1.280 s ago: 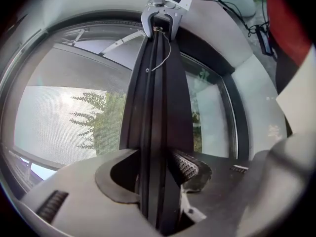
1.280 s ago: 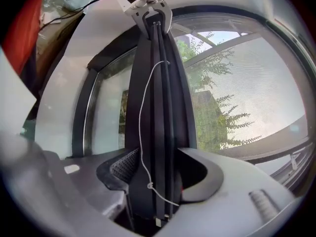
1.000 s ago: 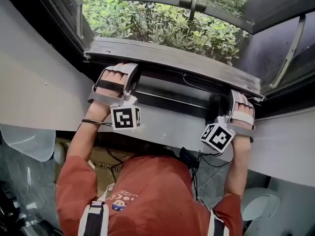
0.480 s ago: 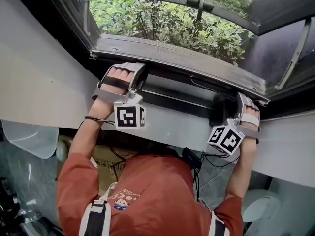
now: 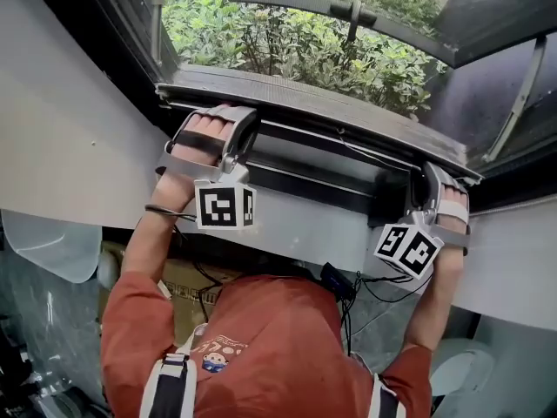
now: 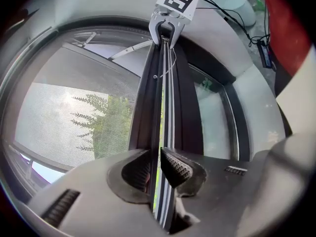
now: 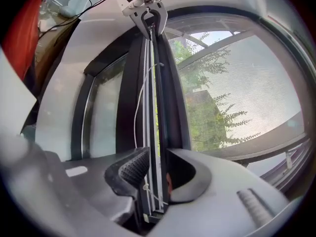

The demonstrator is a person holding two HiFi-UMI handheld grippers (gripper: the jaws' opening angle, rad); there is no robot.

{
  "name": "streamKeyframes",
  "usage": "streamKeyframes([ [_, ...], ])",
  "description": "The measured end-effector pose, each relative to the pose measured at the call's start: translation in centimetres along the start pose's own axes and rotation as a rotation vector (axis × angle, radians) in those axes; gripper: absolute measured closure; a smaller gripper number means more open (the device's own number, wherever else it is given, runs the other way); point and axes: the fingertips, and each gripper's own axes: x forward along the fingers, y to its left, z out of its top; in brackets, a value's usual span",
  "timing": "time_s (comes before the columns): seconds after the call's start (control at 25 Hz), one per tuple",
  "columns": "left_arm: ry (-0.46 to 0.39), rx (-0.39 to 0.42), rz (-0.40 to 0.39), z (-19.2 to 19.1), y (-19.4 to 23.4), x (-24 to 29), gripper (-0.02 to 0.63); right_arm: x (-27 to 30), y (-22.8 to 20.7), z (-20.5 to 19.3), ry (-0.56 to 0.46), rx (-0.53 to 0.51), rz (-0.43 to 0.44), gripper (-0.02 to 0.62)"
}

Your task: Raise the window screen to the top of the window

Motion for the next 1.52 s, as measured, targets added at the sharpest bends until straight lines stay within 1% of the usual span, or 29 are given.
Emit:
streamKeyframes([
  [0.08, -0.001, -0.001, 0.035, 0.0, 1.0, -0.1, 0.562, -0.2, -1.3, 0.2, -0.007, 0.000, -0.049, 0.517],
  [0.16, -0.003, -0.001, 0.071, 0.1, 2.0, -0.3, 0.565, -0.5, -2.5, 0.3, -0.009, -0.012, -0.090, 0.552],
  [0.4, -0.011, -0.005, 0.136, 0.5, 4.6, -0.9, 0.569, -1.2, -5.2, 0.5, -0.018, -0.022, -0.162, 0.558],
  [0.72, -0.038, -0.021, 0.277, 0.8, 10.5, -2.1, 0.569, -2.6, -10.9, 1.4, -0.022, -0.062, -0.288, 0.560],
  [0.84, -0.050, -0.022, 0.319, 1.2, 12.0, -2.5, 0.569, -3.1, -12.4, 1.3, -0.023, -0.066, -0.327, 0.560],
  [1.08, -0.061, -0.004, 0.371, 1.6, 13.8, -3.0, 0.569, -3.6, -14.2, 1.3, -0.027, -0.066, -0.387, 0.558],
  [1.32, -0.063, 0.004, 0.434, 2.0, 17.0, -3.7, 0.569, -4.4, -17.5, 1.7, -0.026, -0.071, -0.443, 0.560],
  [1.52, -0.052, 0.021, 0.484, 2.1, 18.9, -4.0, 0.569, -4.8, -19.4, 2.0, -0.024, -0.071, -0.481, 0.558],
])
